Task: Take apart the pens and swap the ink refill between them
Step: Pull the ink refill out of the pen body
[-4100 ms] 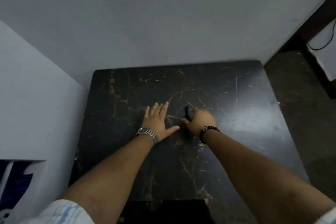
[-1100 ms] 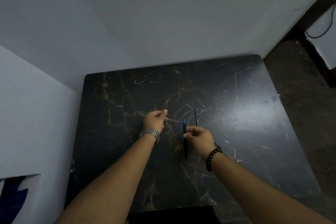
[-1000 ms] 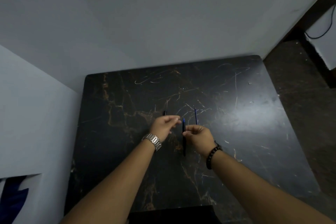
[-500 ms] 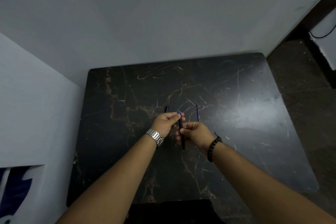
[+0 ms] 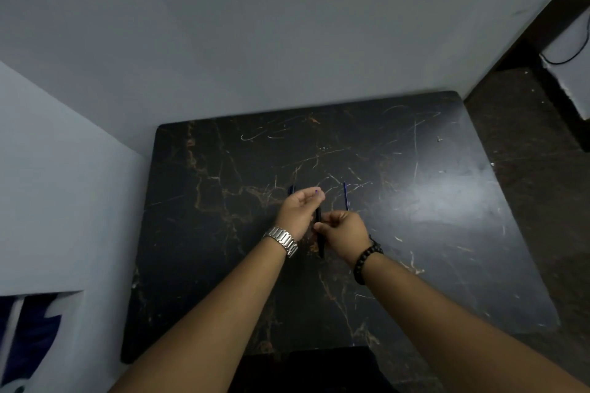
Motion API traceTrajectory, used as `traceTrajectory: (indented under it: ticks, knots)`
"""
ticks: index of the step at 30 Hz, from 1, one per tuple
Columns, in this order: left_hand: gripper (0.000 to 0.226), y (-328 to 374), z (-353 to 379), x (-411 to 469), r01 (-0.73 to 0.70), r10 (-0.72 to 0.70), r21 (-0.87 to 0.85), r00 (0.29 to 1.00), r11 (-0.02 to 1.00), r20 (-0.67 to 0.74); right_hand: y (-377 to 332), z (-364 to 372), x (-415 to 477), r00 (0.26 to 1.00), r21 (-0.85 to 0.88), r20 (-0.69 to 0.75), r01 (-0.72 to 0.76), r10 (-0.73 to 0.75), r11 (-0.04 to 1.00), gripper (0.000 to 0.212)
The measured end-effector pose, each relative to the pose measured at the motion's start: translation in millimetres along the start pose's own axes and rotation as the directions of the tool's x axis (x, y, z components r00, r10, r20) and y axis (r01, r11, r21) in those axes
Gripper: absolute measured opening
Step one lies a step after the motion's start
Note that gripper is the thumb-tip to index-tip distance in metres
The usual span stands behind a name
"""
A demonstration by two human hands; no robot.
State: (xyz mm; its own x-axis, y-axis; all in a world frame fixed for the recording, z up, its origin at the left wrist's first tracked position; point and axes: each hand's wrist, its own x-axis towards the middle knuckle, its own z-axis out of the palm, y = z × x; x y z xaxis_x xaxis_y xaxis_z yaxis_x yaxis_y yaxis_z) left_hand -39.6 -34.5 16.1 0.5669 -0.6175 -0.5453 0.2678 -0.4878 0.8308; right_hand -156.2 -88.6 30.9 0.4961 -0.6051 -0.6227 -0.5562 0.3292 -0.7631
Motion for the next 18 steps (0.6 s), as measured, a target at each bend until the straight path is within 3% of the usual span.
traceTrajectory:
  ticks: [2,4,8,12,15,18]
  knots:
    - [0.032,1.8,-5.3,-2.1,0.044,-0.026,-0.125,0.989,0.991,0.146,0.7,-3.3,0.4,1.0,0.006,0.006,-0.002,0.002,1.0,0.01]
    - [0.03,0.9,-10.1,-2.3,0.016,0.006,-0.117,0.982,0.993,0.188,1.5,-4.9,-0.3,1.0,0.009,0.012,0.004,-0.004,1.0,0.01]
    - [0.013,2.6,-10.5,-1.0,-0.042,0.042,-0.004,0.999,0.999,0.012,2.6,-3.1,0.3,1.0,0.006,0.009,0.011,-0.011,1.0,0.009]
    - [0.022,5.3,-4.5,-1.2,-0.004,0.011,0.051,0.989,0.999,-0.145,3.8,0.8,2.2,1.0,0.012,0.006,-0.003,0.003,1.0,0.012]
    - [0.028,9.0,-3.7,0.5,0.029,-0.031,0.052,0.998,0.998,0.052,4.8,1.9,4.2,1.0,0.053,-0.008,0.005,-0.005,0.999,0.013]
    - [0.033,11.0,-6.6,1.4,0.132,-0.088,-0.156,0.961,0.979,0.263,4.3,-0.5,7.1,0.999,0.084,-0.041,-0.015,0.018,0.996,0.01]
